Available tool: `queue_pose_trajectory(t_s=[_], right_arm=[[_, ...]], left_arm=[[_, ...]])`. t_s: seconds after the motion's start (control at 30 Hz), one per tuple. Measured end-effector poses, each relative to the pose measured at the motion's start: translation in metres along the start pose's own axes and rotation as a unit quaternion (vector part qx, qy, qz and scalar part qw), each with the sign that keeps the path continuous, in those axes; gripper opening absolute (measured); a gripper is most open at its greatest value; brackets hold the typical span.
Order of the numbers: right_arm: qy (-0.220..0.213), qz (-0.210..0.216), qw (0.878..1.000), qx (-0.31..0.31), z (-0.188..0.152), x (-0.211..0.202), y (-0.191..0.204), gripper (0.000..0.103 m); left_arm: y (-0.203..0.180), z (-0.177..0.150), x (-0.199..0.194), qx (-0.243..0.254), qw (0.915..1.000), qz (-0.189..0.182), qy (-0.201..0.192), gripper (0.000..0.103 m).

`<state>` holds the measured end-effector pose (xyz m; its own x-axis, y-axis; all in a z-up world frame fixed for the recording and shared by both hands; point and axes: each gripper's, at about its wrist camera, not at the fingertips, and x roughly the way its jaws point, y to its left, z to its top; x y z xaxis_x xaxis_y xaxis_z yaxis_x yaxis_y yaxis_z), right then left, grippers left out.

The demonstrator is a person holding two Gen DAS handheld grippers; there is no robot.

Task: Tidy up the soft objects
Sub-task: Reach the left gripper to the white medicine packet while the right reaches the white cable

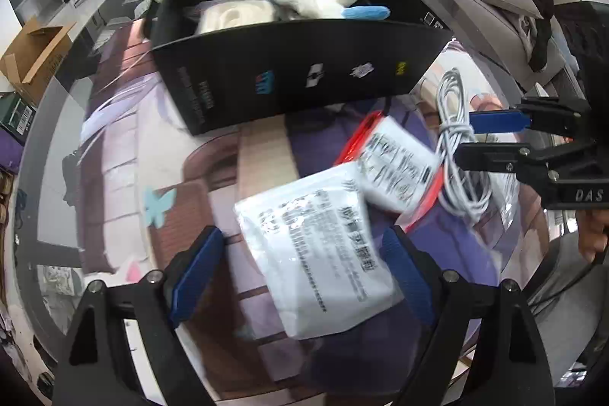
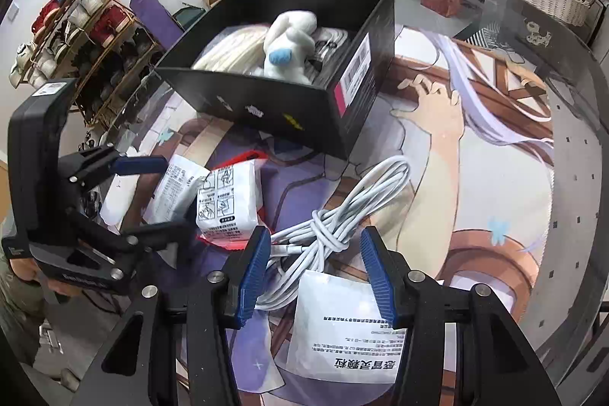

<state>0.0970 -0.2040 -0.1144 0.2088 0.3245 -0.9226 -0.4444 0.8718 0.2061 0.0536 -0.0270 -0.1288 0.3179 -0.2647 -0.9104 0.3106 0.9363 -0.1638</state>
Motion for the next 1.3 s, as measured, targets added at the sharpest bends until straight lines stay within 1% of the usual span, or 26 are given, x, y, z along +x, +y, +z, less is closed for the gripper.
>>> queue_pose_trajectory(t_s=[0.07, 0.17, 0.23, 0.27, 0.33, 0.37, 0.43, 0.5, 0.57, 0.63, 0.7, 0.77, 0.87, 0.93, 1.03, 1.13, 1.2, 1.3], right_arm=[[-0.001, -0.004, 1.0, -0.003, -0.001, 0.003, 0.003, 0.051], [-0.004, -0.012, 1.0, -0.012, 0.001, 0.003, 0.007, 0.051], [-0.006, -0.019, 1.0, -0.023, 0.0, 0.003, 0.011, 0.051], [-0.006, -0.023, 0.999, -0.03, 0.001, 0.003, 0.012, 0.051], [-0.007, -0.033, 0.999, -0.029, 0.001, 0.001, 0.009, 0.051], [-0.007, -0.039, 0.999, -0.028, 0.001, 0.0, 0.007, 0.051], [-0.007, -0.045, 0.999, -0.029, 0.0, -0.003, 0.003, 0.051], [-0.009, -0.057, 0.998, -0.029, 0.0, -0.005, -0.001, 0.051], [-0.011, -0.052, 0.998, -0.023, 0.0, -0.005, -0.003, 0.051], [-0.017, -0.049, 0.998, -0.023, 0.002, 0.0, 0.0, 0.051], [-0.029, -0.045, 0.998, -0.03, 0.003, 0.003, 0.004, 0.051], [-0.029, -0.037, 0.998, -0.037, 0.006, 0.007, 0.009, 0.051], [-0.027, -0.044, 0.997, -0.064, 0.005, 0.008, 0.017, 0.051], [-0.021, -0.042, 0.997, -0.068, 0.003, 0.009, 0.019, 0.051], [-0.017, -0.043, 0.997, -0.057, 0.002, 0.01, 0.018, 0.055], [-0.012, -0.044, 0.998, -0.05, 0.001, 0.012, 0.015, 0.066], [-0.01, -0.043, 0.998, -0.046, -0.001, 0.014, 0.016, 0.067], [-0.012, -0.047, 0.997, -0.057, -0.003, 0.016, 0.023, 0.067]], left_arm=[[0.004, -0.004, -0.001, 0.005, 1.0, 0.002, -0.007, 0.084], [0.006, -0.009, -0.001, 0.022, 0.9995, 0.016, -0.016, 0.079], [0.007, -0.004, 0.0, 0.029, 0.9991, 0.027, -0.018, 0.066], [0.007, -0.003, 0.0, 0.035, 0.9986, 0.034, -0.019, 0.064], [0.012, 0.002, -0.002, 0.034, 0.9987, 0.033, -0.019, 0.059], [0.016, 0.004, -0.002, 0.033, 0.9985, 0.038, -0.02, 0.058], [0.025, 0.011, -0.001, 0.029, 0.998, 0.052, -0.023, 0.058], [0.03, 0.013, 0.0, 0.024, 0.9982, 0.051, -0.02, 0.058], [0.029, 0.01, -0.001, 0.028, 0.9979, 0.057, -0.016, 0.059], [0.023, 0.007, 0.0, 0.034, 0.9979, 0.053, -0.013, 0.064], [0.014, 0.005, 0.001, 0.046, 0.9973, 0.055, -0.014, 0.064], [0.013, 0.006, 0.0, 0.049, 0.9972, 0.055, -0.014, 0.064], [0.016, 0.007, 0.0, 0.041, 0.998, 0.048, -0.01, 0.064], [0.017, 0.007, 0.0, 0.042, 0.9979, 0.049, -0.01, 0.064], [0.015, 0.007, 0.001, 0.044, 0.9977, 0.051, -0.01, 0.066], [0.013, 0.006, 0.002, 0.046, 0.9976, 0.052, -0.003, 0.074], [0.008, 0.006, 0.003, 0.052, 0.9973, 0.051, -0.001, 0.074], [0.004, 0.005, 0.004, 0.053, 0.9974, 0.05, 0.0, 0.075]])
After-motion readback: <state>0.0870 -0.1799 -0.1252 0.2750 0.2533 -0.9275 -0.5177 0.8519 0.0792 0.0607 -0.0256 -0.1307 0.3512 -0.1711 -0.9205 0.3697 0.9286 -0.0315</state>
